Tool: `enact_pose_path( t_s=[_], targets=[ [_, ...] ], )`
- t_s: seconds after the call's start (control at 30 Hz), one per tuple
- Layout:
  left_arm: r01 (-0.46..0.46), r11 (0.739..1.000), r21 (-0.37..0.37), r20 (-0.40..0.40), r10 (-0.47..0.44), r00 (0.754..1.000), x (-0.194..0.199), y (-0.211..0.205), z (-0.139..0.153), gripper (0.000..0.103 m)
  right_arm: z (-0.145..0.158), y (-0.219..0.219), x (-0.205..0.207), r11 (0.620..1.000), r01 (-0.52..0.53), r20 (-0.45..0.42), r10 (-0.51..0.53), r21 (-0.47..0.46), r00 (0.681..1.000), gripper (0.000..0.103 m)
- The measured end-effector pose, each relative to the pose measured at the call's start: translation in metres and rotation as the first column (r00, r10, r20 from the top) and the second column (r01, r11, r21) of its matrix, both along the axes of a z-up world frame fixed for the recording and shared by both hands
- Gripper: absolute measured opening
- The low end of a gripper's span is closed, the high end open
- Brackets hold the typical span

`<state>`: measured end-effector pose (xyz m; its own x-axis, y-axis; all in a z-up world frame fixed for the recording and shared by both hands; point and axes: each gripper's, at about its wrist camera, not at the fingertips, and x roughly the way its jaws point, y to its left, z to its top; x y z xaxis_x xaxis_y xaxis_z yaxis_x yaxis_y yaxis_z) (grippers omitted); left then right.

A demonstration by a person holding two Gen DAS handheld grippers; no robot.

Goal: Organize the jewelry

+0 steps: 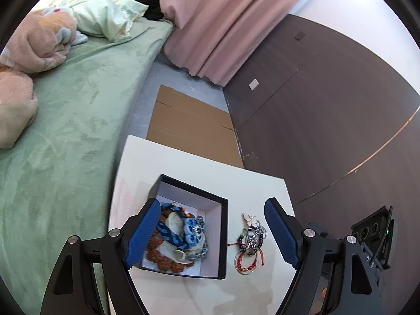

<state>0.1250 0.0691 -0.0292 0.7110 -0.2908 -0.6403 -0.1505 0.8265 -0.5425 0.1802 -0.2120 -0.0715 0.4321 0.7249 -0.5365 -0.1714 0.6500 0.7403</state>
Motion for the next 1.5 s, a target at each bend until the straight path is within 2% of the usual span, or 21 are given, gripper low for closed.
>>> enact_pose_path(
  t_s=[0.23, 0.53, 0.8, 1.0, 1.23, 1.5],
  targets=[
    [0.07, 0.997, 0.032, -0.003, -0.07, 0.998, 0.007, -0.03, -0.004, 0.082, 0.0, -0.032, 0.002, 0.998, 0.052, -0.031, -0.053, -0.033, 0.998, 0.073],
    [0.17, 0.975, 0.141, 0.004, -0.172, 0.985, 0.014, -0.08, -0.006, 0.079, -0.009, -0.068, -0.001, 0.987, 0.124, -0.099, -0.135, -0.106, 0.986, 0.072],
    [0.25, 0.95, 0.187, -0.05, -0.245, 0.968, 0.022, -0.115, -0.023, 0.052, -0.018, -0.096, -0.001, 0.981, 0.151, -0.151, -0.169, -0.12, 0.974, 0.072],
    [0.294, 0.935, 0.2, -0.08, -0.283, 0.956, 0.03, -0.138, -0.038, 0.036, -0.024, -0.107, -0.002, 0.98, 0.164, -0.188, -0.184, -0.115, 0.965, 0.072],
    [0.337, 0.914, 0.226, -0.126, -0.316, 0.94, 0.042, -0.165, -0.058, 0.026, -0.029, -0.113, -0.003, 0.98, 0.173, -0.215, -0.191, -0.102, 0.958, 0.072],
    [0.335, 0.906, 0.258, -0.17, -0.299, 0.939, 0.053, -0.179, -0.077, 0.025, -0.031, -0.115, -0.002, 0.982, 0.165, -0.229, -0.182, -0.094, 0.956, 0.072]
  ],
)
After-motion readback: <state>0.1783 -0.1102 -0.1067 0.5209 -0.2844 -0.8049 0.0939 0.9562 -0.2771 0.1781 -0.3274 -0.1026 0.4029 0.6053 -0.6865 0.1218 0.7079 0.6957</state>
